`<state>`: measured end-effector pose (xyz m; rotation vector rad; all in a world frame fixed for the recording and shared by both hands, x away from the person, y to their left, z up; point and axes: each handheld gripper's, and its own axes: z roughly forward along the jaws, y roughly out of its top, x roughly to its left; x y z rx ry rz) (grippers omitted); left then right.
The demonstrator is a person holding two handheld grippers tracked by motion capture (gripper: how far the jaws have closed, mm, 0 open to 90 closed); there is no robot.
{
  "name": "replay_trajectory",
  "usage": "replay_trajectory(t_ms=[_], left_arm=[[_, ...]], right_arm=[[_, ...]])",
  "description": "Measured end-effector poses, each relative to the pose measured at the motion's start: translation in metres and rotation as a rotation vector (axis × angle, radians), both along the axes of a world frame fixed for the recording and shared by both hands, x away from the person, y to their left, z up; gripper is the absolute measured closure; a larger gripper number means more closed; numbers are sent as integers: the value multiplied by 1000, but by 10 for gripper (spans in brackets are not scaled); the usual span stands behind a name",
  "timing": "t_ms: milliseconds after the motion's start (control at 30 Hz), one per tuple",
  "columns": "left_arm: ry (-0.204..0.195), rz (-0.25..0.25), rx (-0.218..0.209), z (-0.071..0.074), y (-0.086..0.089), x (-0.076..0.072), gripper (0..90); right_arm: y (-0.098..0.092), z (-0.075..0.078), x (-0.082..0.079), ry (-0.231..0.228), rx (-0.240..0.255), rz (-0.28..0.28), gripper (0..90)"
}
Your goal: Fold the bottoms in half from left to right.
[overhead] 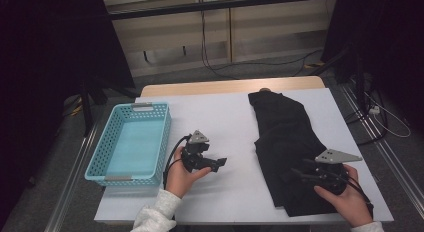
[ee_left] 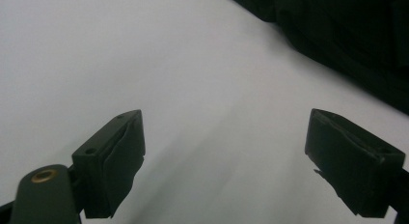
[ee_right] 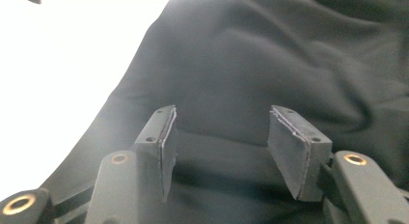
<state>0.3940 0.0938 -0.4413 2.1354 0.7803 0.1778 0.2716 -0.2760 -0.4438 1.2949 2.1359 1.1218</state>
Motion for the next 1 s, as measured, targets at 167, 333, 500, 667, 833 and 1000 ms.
replay_trajectory(t_ms=[167,333,500,667,833,1000], left_arm=[[-10,10,-5,1,1,0,142],[-10,12,-7,2,2,0,145],[-14,17,-12,3,2,0,146],[-21,0,-2,4,-1,1,147],[-25,-1,-3,4,-3,1,148],[-26,-1,0,4,-4,0,148]], right_arm=[[21,-10,-3,40,-42,76,418],[17,-19,0,47,-59,62,711],[2,-15,-4,46,-20,53,869],[-11,-5,-15,31,-20,49,871],[-37,1,-36,27,-3,20,872],[-57,4,-56,38,-14,13,821]])
